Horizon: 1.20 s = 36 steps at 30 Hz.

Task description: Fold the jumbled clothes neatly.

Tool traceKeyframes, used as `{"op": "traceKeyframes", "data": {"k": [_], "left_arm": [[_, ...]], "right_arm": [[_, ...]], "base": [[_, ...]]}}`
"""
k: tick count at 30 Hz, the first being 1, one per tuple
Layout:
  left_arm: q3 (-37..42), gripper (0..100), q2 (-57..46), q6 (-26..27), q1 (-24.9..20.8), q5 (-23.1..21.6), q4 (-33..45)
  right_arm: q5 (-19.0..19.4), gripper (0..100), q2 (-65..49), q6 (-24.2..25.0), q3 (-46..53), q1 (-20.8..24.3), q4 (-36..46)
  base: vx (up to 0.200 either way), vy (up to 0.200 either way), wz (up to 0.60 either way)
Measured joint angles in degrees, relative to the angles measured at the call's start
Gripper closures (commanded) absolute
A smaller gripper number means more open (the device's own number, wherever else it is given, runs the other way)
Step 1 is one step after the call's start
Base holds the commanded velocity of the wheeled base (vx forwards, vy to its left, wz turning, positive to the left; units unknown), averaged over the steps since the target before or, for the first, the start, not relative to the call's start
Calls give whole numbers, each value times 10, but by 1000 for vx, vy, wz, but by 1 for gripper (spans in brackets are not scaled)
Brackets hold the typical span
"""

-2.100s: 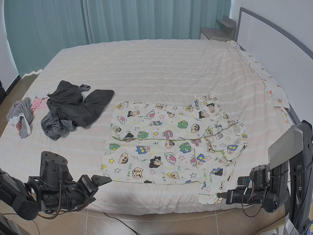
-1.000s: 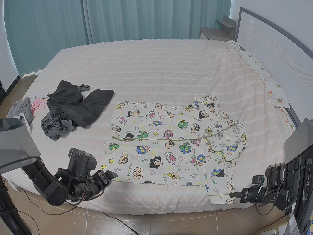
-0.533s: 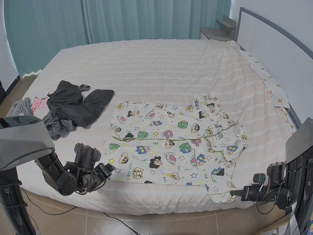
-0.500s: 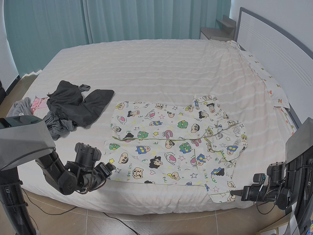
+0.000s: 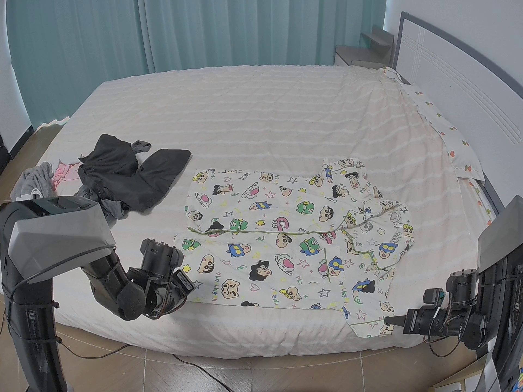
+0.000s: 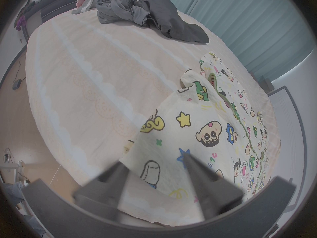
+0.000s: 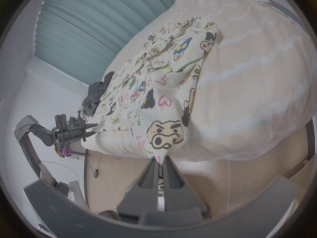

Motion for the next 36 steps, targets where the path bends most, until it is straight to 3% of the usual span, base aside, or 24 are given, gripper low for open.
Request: {"op": "traceKeyframes", "data": {"k": [12,36], "left_arm": [[29,100,-6,-1,-1,0,-3],[141,100,-103,-7,-5,-6,-7]], "right_arm": [[0,100,-10,0,0,-1,44],[-2,100,-105,-15,0,10,224]], "base": [[0,0,0],[0,0,0]]}}
